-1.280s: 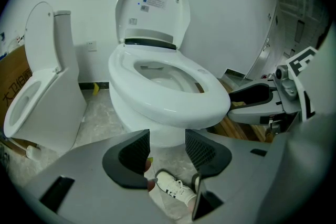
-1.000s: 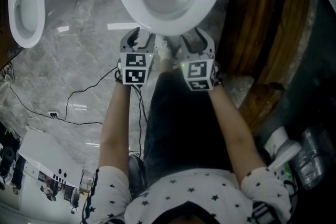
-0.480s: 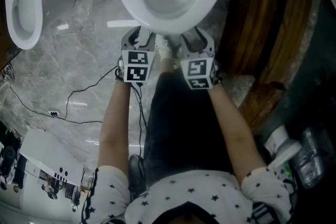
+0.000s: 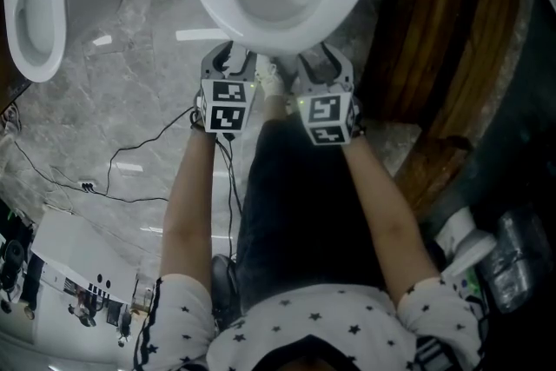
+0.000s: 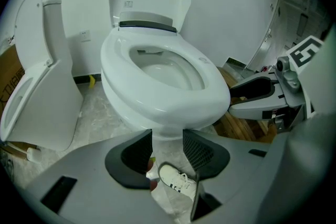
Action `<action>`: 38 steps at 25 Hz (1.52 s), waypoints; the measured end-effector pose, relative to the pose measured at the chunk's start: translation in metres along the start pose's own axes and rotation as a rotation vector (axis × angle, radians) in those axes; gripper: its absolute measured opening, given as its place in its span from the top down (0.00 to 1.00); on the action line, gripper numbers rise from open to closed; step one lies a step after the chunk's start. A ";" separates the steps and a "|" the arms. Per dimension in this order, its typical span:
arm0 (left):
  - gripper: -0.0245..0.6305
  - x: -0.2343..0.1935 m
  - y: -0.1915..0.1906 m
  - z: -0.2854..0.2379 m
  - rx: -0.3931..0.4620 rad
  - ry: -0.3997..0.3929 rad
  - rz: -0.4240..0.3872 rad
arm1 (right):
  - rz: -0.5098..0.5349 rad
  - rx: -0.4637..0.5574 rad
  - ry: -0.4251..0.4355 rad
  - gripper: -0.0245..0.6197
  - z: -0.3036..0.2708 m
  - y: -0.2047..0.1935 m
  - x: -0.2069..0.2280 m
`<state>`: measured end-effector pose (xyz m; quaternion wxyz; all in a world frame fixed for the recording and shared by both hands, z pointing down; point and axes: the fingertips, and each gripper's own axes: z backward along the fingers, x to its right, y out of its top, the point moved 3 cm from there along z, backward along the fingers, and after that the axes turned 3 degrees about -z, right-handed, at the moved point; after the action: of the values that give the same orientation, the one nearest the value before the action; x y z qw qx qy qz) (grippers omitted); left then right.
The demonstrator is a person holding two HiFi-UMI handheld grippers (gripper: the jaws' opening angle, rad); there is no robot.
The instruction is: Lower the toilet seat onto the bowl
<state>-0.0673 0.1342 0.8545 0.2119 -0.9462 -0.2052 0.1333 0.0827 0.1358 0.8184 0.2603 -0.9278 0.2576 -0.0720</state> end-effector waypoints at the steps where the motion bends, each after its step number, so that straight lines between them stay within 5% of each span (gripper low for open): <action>1: 0.68 0.000 0.000 -0.001 -0.003 0.000 0.002 | -0.002 -0.002 0.002 0.64 -0.001 0.000 0.000; 17: 0.70 -0.001 -0.010 -0.017 -0.074 -0.013 0.002 | -0.011 -0.046 0.020 0.64 -0.017 -0.009 0.003; 38: 0.70 -0.011 -0.003 -0.001 -0.051 -0.013 0.030 | -0.047 -0.047 0.010 0.64 -0.004 0.002 0.009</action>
<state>-0.0778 0.1311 0.8586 0.1844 -0.9533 -0.1959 0.1374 0.0885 0.1277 0.8208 0.2355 -0.9390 0.2387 -0.0769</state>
